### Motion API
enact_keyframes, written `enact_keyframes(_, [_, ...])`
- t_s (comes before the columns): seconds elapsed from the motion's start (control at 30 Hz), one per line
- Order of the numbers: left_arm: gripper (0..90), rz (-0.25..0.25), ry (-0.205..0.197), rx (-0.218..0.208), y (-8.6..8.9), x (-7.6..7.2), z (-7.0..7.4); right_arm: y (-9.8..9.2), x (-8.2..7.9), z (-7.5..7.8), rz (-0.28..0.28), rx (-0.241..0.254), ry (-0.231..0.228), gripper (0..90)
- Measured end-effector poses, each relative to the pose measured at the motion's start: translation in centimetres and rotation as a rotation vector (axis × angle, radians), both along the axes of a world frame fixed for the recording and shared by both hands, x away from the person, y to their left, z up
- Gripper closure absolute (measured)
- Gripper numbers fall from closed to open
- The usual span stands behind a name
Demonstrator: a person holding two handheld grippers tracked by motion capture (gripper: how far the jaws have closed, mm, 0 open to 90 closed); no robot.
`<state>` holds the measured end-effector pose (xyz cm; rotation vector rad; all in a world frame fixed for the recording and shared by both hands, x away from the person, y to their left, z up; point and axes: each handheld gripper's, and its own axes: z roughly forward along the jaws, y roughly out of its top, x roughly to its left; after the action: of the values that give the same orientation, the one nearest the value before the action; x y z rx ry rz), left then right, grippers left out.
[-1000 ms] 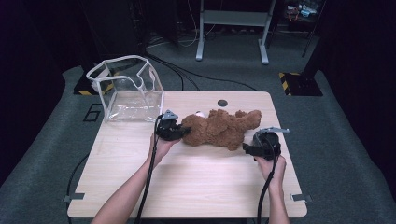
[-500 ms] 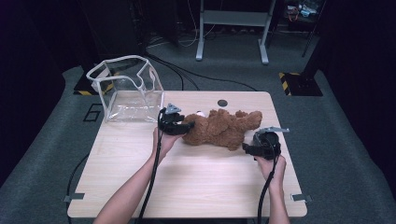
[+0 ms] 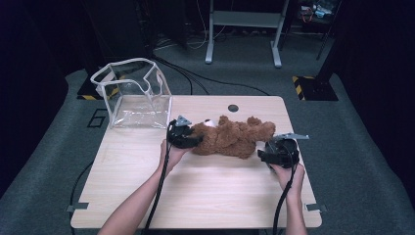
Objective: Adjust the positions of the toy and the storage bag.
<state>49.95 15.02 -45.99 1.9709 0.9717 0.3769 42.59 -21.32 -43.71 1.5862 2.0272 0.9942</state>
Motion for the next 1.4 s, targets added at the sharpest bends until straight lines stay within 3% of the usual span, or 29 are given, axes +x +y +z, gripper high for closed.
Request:
enact_keyframes(0.13, [44.9, -0.013, 0.004, -0.015, 0.3, -0.4, -0.3, -0.1, 0.5, 0.2, -0.003, 0.005, -0.004, 12.5])
enact_keyframes(0.27, [44.1, -0.033, 0.014, -0.007, 0.5, -0.5, -0.3, -0.2, 1.8, 0.6, 0.012, 0.043, -0.013, 12.5])
enact_keyframes(0.43, [44.2, -0.058, 0.024, 0.005, 0.6, -0.6, -0.3, 0.1, 3.5, 0.7, 0.036, 0.04, 0.006, 16.5])
enact_keyframes(0.73, [48.9, -0.084, 0.042, 0.057, 0.1, -0.5, -0.2, 0.1, 4.5, -0.3, 0.068, 0.048, 0.076, 48.4])
enact_keyframes(0.87, [63.5, -0.083, 0.033, 0.076, -0.3, -0.4, -0.2, 0.5, 4.6, -0.5, 0.081, 0.026, 0.075, 59.7])
enact_keyframes(0.97, [74.9, -0.087, 0.014, 0.096, -0.3, -0.4, -0.1, 0.8, 4.7, -0.6, 0.082, 0.002, 0.061, 63.7])
enact_keyframes(1.07, [79.8, -0.084, -0.019, 0.114, -0.5, -0.4, 0.1, 1.0, 4.5, -0.2, 0.07, -0.004, 0.049, 65.2])
enact_keyframes(1.4, [83.5, -0.057, -0.106, 0.14, -1.0, 1.0, 1.5, 1.2, 3.6, 2.0, 0.042, -0.047, -0.044, 66.2])
